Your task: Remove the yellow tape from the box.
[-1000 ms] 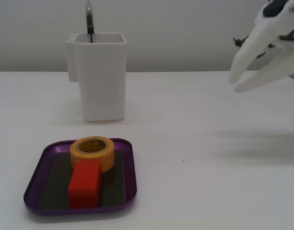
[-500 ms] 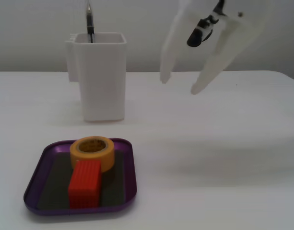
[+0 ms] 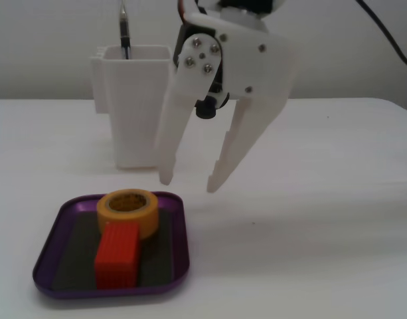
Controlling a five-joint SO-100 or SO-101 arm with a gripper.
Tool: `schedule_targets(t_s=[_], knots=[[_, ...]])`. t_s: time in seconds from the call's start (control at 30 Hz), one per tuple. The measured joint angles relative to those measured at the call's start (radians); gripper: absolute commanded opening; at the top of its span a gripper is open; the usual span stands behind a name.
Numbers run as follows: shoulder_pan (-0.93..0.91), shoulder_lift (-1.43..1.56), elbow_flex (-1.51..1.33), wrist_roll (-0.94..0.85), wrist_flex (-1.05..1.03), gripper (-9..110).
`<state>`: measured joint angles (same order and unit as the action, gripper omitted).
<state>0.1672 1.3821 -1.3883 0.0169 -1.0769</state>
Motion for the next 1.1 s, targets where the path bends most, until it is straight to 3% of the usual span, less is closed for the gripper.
schedule_targets(t_s=[0.37,1.1], knots=[[0.0,-0.179,0.19,0.0,0.0,12],[-0.075,-0.216,0.209,-0.002,0.0,12]])
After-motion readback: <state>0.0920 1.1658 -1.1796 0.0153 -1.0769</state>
